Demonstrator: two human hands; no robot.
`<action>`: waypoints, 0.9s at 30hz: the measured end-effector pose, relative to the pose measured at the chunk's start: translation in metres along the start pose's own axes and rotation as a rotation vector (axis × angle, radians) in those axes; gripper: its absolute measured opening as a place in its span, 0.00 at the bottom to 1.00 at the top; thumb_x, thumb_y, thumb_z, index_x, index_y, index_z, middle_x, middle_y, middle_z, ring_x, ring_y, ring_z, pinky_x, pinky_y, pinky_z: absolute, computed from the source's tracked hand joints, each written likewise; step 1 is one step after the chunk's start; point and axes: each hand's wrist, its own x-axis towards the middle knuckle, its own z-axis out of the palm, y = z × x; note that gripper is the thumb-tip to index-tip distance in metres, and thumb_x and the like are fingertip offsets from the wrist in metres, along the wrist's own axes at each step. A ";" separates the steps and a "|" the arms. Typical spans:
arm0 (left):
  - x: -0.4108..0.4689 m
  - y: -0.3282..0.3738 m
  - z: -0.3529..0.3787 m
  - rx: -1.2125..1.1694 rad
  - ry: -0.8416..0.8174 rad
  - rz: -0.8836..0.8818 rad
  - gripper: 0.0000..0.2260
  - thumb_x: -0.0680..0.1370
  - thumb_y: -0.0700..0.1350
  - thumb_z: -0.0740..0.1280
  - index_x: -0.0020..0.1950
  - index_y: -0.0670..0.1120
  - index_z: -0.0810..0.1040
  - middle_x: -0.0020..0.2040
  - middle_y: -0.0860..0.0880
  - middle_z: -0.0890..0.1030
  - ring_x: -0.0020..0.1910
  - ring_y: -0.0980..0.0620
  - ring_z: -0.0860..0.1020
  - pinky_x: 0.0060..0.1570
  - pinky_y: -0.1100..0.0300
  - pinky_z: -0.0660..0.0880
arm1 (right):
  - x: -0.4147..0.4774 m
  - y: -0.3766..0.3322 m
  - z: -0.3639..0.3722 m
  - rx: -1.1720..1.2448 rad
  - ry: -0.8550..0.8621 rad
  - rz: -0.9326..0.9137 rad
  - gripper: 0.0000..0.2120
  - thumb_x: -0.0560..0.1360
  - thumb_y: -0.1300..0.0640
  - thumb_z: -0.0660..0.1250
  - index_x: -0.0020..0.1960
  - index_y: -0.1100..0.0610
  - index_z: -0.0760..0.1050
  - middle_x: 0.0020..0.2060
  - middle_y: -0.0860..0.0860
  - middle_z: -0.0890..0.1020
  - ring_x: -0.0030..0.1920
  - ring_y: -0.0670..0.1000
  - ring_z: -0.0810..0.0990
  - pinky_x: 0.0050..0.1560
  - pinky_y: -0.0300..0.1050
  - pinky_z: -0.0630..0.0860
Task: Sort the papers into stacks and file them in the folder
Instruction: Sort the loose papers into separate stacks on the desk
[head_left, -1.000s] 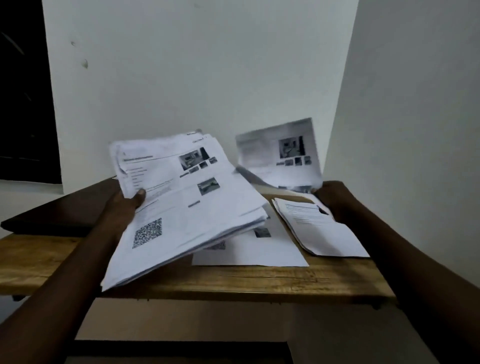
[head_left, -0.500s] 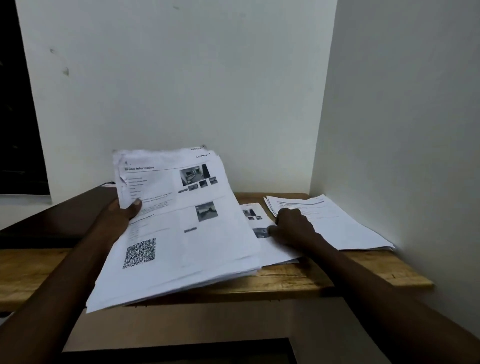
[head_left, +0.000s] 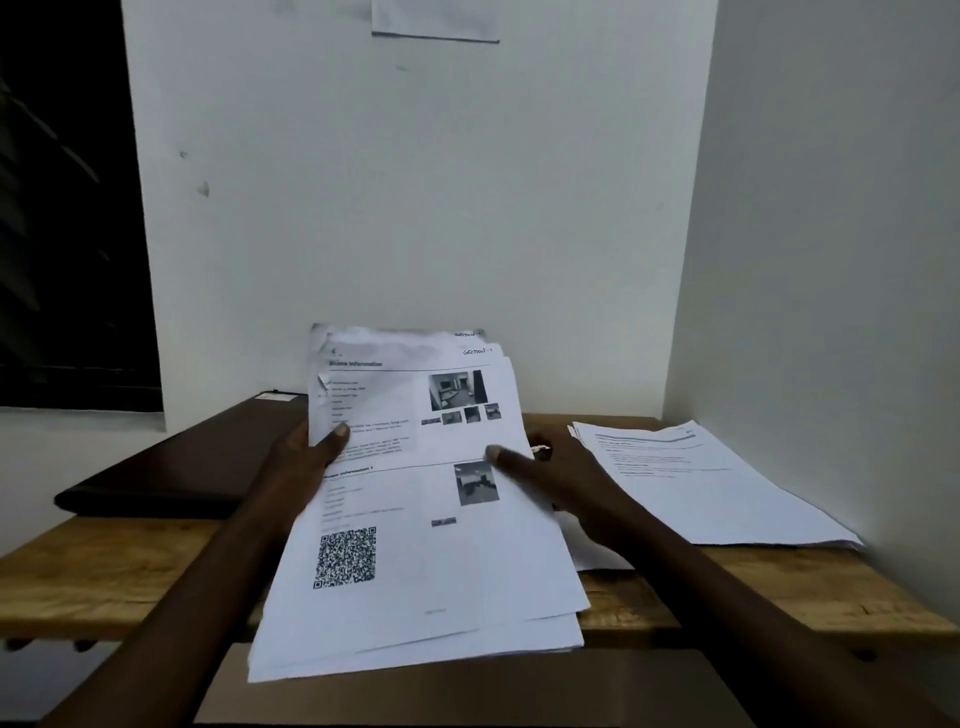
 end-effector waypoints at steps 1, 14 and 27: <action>-0.002 0.001 0.000 -0.023 -0.005 0.002 0.10 0.81 0.39 0.64 0.62 0.39 0.76 0.48 0.43 0.81 0.30 0.61 0.81 0.28 0.71 0.75 | 0.002 0.000 0.005 0.028 0.010 0.000 0.26 0.62 0.41 0.78 0.55 0.51 0.77 0.48 0.51 0.84 0.46 0.50 0.84 0.35 0.41 0.77; -0.025 -0.003 0.001 -0.496 -0.310 -0.204 0.17 0.79 0.39 0.63 0.68 0.40 0.74 0.62 0.37 0.81 0.60 0.36 0.80 0.53 0.40 0.79 | 0.018 -0.010 0.000 -0.023 0.375 -0.130 0.13 0.69 0.54 0.76 0.43 0.55 0.72 0.38 0.47 0.80 0.37 0.46 0.76 0.33 0.40 0.66; -0.013 -0.005 -0.013 -0.517 -0.038 -0.115 0.12 0.82 0.35 0.60 0.63 0.41 0.76 0.54 0.44 0.84 0.43 0.46 0.85 0.41 0.51 0.83 | 0.032 -0.011 -0.061 -0.097 0.738 -0.023 0.09 0.77 0.59 0.65 0.55 0.61 0.78 0.52 0.59 0.81 0.54 0.59 0.78 0.48 0.44 0.68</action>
